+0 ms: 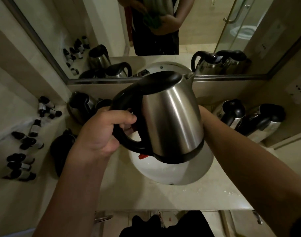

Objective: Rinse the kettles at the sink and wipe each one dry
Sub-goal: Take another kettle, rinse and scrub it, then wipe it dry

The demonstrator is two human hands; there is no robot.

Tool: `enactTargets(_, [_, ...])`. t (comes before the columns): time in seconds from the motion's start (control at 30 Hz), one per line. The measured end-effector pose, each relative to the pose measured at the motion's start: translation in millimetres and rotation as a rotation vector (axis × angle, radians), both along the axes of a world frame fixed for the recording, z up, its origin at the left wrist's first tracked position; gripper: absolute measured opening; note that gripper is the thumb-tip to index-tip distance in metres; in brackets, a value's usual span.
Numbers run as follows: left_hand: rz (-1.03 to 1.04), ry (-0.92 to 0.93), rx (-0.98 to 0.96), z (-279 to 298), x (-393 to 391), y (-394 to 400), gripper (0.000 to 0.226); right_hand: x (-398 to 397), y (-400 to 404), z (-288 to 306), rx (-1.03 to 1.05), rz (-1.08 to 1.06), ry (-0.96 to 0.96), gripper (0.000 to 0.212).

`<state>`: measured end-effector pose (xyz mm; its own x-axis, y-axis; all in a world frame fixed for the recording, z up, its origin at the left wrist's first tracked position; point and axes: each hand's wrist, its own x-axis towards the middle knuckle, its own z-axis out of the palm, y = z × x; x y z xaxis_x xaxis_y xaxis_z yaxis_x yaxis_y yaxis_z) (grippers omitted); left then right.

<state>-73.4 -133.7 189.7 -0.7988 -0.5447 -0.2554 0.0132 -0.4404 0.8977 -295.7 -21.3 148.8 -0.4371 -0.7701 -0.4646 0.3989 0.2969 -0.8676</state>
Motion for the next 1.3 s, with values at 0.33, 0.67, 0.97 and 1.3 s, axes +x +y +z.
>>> enactTargets(0.33, [0.188, -0.013, -0.069, -10, -17, 7, 0.026, 84, 11, -60, -0.175, -0.110, -0.735, 0.057])
enactTargets(0.67, [0.388, -0.180, -0.382, -24, -31, 32, 0.018, 76, 17, -45, -0.125, -0.655, -0.971, 0.056])
enactTargets(0.97, [0.346, -0.252, -0.306, -39, -30, 41, 0.032, 28, -18, 16, 0.035, -0.394, 0.120, 0.041])
enactTargets(1.3, [0.408, -0.232, -0.013, -67, -42, 32, 0.020, 100, 35, -86, -0.104, -0.129, 1.477, 0.059])
